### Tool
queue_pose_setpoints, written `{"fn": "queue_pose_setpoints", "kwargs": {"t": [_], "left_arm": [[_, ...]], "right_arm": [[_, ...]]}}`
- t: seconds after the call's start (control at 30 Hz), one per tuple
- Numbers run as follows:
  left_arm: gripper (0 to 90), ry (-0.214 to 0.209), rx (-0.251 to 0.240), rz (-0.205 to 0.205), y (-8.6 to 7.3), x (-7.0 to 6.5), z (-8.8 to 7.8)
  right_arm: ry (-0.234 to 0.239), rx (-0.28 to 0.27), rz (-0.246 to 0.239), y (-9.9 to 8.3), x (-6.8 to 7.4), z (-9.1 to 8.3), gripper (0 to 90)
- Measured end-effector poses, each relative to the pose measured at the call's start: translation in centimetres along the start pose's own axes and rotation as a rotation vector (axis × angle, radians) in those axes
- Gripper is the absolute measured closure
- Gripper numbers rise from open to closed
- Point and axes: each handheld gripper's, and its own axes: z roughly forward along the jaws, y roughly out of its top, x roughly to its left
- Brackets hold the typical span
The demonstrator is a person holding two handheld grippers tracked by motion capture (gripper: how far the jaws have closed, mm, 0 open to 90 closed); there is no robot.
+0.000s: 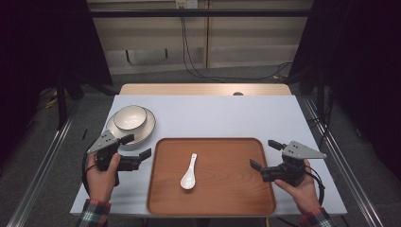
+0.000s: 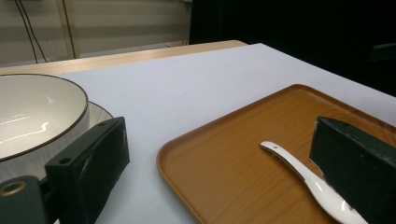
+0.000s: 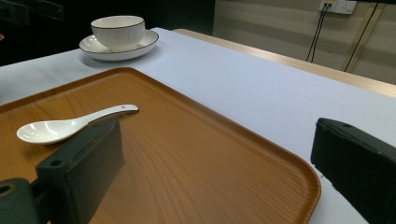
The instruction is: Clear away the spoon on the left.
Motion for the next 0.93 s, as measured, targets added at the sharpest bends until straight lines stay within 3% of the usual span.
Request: {"fn": "queue_pose_setpoints", "kwargs": {"t": [0.3, 0.6, 0.63, 0.93], "left_arm": [[4.9, 0.008, -0.007, 0.026, -0.3, 0.4, -0.6], [5.2, -0.015, -0.020, 0.030, -0.4, 0.7, -0.9], [5.2, 0.002, -0.018, 0.030, -0.4, 0.6, -1.0], [5.7, 0.009, -0.022, 0.047, -0.5, 0.7, -1.2]], "right_arm": [[0.004, -0.001, 0.002, 0.0, 0.0, 0.0, 2.0], [0.005, 0.005, -0.004, 0.0, 0.0, 0.0, 2.0], [0.006, 0.005, -0.004, 0.0, 0.0, 0.0, 1.9], [0.006, 0.010, -0.009, -0.1, 0.0, 0.1, 2.0]]}}
